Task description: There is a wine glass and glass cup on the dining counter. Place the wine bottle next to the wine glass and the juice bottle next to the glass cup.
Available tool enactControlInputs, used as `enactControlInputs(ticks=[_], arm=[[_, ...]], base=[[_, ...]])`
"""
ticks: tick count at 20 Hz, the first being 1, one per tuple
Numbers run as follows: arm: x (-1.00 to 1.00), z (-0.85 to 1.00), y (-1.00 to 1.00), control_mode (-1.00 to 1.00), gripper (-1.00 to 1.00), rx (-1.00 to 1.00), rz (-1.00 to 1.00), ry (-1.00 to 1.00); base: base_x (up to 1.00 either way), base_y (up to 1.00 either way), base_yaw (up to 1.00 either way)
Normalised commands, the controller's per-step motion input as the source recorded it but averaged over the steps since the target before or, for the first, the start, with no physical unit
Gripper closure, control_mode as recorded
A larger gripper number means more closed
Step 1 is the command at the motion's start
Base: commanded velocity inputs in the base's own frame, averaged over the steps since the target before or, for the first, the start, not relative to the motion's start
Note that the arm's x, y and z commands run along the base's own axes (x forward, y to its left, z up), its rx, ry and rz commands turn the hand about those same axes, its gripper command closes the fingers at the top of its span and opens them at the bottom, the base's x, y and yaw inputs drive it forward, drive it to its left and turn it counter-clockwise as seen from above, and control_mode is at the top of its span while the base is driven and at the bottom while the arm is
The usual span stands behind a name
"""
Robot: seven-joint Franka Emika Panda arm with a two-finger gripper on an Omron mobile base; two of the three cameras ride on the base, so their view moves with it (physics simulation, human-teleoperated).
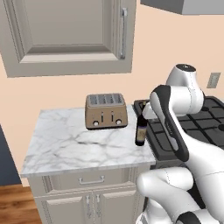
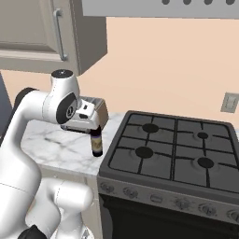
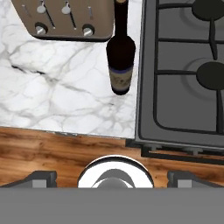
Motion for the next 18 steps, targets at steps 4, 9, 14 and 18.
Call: enactControlInputs(ticks=[4,9,14,18], arm=[[0.0,0.0,0.0,1.0,-1.0,0.0,0.0,0.0],[0.0,0.0,0.0,1.0,-1.0,0.0,0.0,0.0],[-0.04,0.0,0.21,-1.0,-1.0,-0.05,-0.07,0.01],[0.0,0.0,0.4,-1.0,-1.0,0.0,-0.37,-0.01]], base=[[0.0,0.0,0.0],[-0.01,0.05,0.0],[-0.01,0.03,0.0],[0.0,0.0,0.0]])
